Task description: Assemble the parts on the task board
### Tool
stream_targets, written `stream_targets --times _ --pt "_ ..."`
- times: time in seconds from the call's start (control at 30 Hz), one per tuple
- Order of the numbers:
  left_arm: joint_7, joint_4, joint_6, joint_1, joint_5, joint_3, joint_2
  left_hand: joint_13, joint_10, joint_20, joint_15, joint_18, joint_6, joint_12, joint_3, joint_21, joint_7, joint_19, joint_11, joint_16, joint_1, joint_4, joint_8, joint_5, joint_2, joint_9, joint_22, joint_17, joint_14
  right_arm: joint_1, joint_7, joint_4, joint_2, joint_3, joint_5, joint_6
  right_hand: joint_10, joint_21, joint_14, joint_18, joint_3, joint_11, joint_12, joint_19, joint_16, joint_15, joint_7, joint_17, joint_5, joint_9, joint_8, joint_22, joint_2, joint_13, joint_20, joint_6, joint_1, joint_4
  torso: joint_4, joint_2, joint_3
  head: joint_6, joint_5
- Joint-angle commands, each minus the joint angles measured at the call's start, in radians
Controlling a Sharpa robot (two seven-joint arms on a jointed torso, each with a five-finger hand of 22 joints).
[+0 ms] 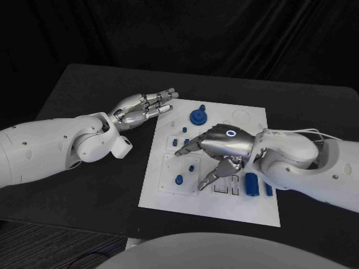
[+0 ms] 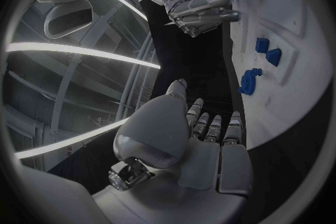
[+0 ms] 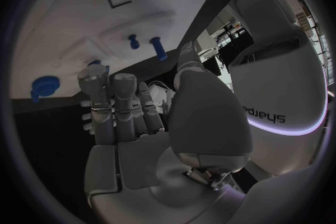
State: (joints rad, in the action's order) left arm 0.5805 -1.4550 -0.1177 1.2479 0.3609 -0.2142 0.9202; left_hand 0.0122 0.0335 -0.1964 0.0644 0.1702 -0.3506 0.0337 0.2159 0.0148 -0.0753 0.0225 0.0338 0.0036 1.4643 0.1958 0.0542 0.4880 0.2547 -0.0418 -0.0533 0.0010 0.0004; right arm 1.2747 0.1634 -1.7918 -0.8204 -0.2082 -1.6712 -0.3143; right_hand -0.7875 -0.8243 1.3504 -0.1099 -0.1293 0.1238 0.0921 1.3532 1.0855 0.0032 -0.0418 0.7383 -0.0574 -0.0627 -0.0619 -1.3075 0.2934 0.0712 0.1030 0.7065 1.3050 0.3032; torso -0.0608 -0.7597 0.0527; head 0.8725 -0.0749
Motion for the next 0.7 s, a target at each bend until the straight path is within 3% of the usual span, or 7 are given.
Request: stream_targets --times 0.03,0.1,0.23,0.3,0.37,0.4,0.7 --pt "0.01 0.002 -0.013 -0.002 -0.001 0.001 -0.002 0.001 -0.001 0.003 0.005 0.011 -0.006 0.006 -0.006 0.0 -0.002 -0.003 0.009 -0.004 0.009 -0.001 0.007 0.004 0.005 -0.002 0.001 -0.001 0.0 0.034 0.07 -0.016 -0.041 0.001 0.26 -0.122 -0.154 -0.036 0.037 -0.01 0.073 -0.024 0.098 0.026 0.031 0.006 -0.029 0.042 -0.006 -0.016 -0.034 -0.097 -0.092 0.035 0.004 0.114 -0.035 -0.013 0.0003 0.001 -0.0003 0.0 0.006" --pt "0.011 0.004 -0.012 -0.002 -0.001 0.001 -0.003 0.001 -0.001 0.002 0.005 0.011 -0.005 0.006 -0.006 -0.001 -0.002 -0.003 0.009 -0.004 0.009 -0.001 0.007 0.004 0.005 -0.002 0.003 -0.001 0.0 0.056 0.076 -0.022 -0.072 0.001 0.377 -0.116 -0.321 -0.036 0.074 -0.016 0.135 -0.071 0.215 0.059 0.045 -0.028 -0.052 0.065 -0.098 -0.033 -0.073 -0.092 -0.208 0.082 -0.02 0.197 0.002 -0.033 0.0 0.0 -0.0003 0.0 0.013" --pt "0.011 0.009 -0.01 -0.002 -0.001 0.001 -0.007 0.001 -0.001 0.002 0.005 0.011 -0.005 0.006 -0.006 -0.001 -0.002 -0.003 0.009 -0.004 0.009 -0.001 0.007 0.004 0.005 -0.002 0.002 -0.001 0.0 0.085 0.035 -0.035 -0.135 0.001 0.562 -0.067 -0.414 0.088 0.063 -0.029 0.158 -0.101 0.359 0.056 -0.068 -0.063 -0.06 -0.07 -0.287 -0.058 -0.12 -0.045 -0.241 0.168 -0.055 0.299 0.076 -0.064 -0.0001 0.001 0.0004 0.0 0.023" --pt "0.01 0.01 -0.011 -0.002 -0.001 0.001 -0.009 0.002 -0.001 0.002 0.005 0.011 -0.005 0.006 -0.006 -0.001 -0.002 -0.003 0.009 -0.004 0.009 -0.001 0.007 0.004 0.005 -0.002 0.002 -0.001 0.0 0.094 -0.028 -0.044 -0.171 0.001 0.639 -0.031 -0.452 0.17 0.056 -0.042 0.156 -0.116 0.489 0.05 -0.133 -0.066 -0.05 -0.149 -0.289 -0.066 -0.136 -0.011 -0.239 0.258 -0.059 0.333 0.088 -0.069 -0.001 0.001 0.0011 0.0 0.026" --pt "0.01 0.011 -0.013 -0.002 -0.001 0.001 -0.01 0.002 -0.001 0.002 0.005 0.011 -0.005 0.006 -0.006 -0.001 -0.002 -0.003 0.009 -0.004 0.009 -0.001 0.007 0.004 0.005 -0.002 0.002 -0.001 0.0 0.099 -0.117 -0.053 -0.199 0.001 0.682 0.023 -0.563 0.155 0.097 -0.024 0.146 -0.138 1.086 0.079 -0.096 -0.085 -0.039 -0.077 -0.284 -0.072 -0.134 0.001 -0.241 0.927 -0.071 0.334 0.091 -0.066 0.0009 0.002 0.0017 0.0 0.028" --pt "0.011 0.012 -0.013 -0.002 -0.001 0.001 -0.01 0.002 -0.001 0.002 0.005 0.011 -0.005 0.006 -0.006 -0.001 -0.002 -0.003 0.009 -0.004 0.009 -0.001 0.007 0.004 0.005 -0.002 0.002 -0.001 0.0 0.101 -0.169 -0.056 -0.213 0.001 0.699 0.058 -0.783 -0.219 0.174 0.024 0.109 -0.14 1.479 0.155 0.229 -0.078 -0.024 0.394 -0.248 -0.103 -0.169 -0.119 -0.239 1.5 -0.087 0.37 0.032 -0.037 0.0022 0.003 0.0034 0.0 0.027" --pt "0.009 0.015 -0.014 -0.002 -0.001 0.001 -0.007 0.002 0.0 -0.001 0.005 0.01 -0.005 0.006 -0.006 -0.001 -0.003 -0.003 0.01 -0.004 0.009 -0.001 0.007 0.004 0.005 -0.001 0.002 -0.001 0.0 0.099 -0.555 -0.054 -0.274 0.0 0.703 0.36 -0.783 -0.413 0.17 0.051 0.031 -0.128 1.479 0.168 0.335 -0.077 -0.03 0.551 -0.195 -0.178 -0.197 -0.185 -0.296 1.5 -0.076 0.323 -0.238 -0.014 0.0024 0.004 0.0045 0.0 0.051"
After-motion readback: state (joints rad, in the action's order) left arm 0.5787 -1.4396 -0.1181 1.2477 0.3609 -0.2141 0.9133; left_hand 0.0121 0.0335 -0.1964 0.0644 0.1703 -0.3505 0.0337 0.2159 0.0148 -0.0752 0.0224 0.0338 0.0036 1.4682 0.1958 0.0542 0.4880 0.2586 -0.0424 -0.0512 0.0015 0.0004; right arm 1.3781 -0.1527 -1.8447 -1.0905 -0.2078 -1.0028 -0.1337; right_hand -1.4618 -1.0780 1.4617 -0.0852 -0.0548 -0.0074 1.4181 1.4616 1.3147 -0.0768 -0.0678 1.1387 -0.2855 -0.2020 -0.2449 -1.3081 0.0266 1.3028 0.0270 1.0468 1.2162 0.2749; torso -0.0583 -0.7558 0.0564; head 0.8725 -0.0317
